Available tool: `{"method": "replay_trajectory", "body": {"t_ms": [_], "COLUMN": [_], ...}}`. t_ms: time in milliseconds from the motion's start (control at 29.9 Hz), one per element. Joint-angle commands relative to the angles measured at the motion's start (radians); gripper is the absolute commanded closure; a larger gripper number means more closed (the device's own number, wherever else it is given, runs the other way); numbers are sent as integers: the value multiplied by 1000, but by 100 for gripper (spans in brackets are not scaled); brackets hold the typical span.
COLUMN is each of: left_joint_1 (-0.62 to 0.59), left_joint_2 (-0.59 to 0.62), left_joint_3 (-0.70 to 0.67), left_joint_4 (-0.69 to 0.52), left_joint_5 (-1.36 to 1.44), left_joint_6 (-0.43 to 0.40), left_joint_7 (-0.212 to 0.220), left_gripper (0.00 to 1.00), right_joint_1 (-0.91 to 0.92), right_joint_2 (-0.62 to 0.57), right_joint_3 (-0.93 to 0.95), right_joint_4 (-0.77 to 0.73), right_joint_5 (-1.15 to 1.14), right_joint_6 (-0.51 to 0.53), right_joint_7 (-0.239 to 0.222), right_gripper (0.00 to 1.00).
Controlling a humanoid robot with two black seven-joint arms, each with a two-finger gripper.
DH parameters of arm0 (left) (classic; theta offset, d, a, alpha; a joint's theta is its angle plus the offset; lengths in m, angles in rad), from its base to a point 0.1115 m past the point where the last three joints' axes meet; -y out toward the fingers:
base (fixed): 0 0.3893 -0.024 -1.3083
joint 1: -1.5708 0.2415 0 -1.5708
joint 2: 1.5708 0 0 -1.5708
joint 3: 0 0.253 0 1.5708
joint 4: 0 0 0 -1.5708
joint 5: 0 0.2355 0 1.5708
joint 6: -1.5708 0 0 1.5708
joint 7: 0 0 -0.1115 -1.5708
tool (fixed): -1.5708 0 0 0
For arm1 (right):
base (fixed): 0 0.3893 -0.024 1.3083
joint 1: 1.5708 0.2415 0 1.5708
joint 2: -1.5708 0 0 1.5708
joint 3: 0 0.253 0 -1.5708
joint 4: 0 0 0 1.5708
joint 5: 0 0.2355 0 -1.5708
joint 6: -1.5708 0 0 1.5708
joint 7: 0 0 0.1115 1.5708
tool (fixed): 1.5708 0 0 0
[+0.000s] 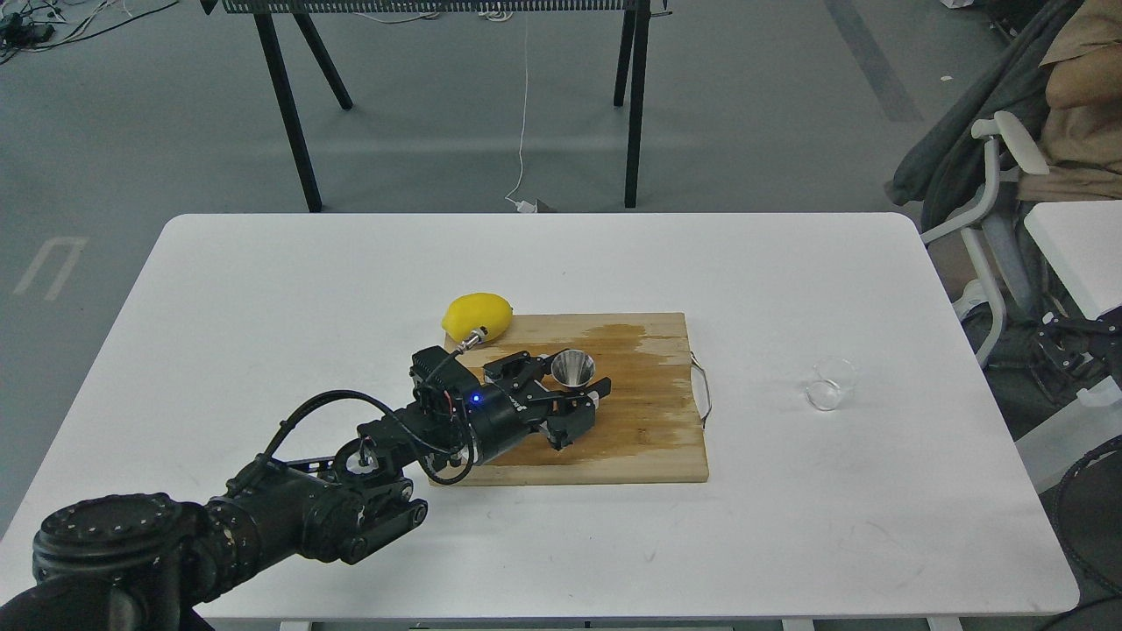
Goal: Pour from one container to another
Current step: 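Set the steel jigger down on the board and open the left gripper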
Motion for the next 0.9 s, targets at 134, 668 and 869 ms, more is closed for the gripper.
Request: {"method": "replay_trajectory", "body": {"t_ms": [134, 668, 869], "left_joint_1": [15, 23, 25], "left_joint_2": [0, 0, 0], "left_joint_3": [23, 23, 21], "left_joint_4": [0, -11, -13], "left_joint_5": [0, 0, 0], "left_joint_6": [0, 0, 0], "left_joint_7": [0, 0, 0], "left_gripper": [2, 2, 3], "right_joint_1": [-7, -8, -8], "right_joint_2": [-1, 1, 1], "right_joint_3": [0, 2, 0], "right_joint_4": [0, 1, 1], "right_joint_5": [0, 2, 2], "right_joint_6": [0, 0, 0], "right_joint_7": [0, 0, 2], "right_gripper": [1, 1, 1]}}
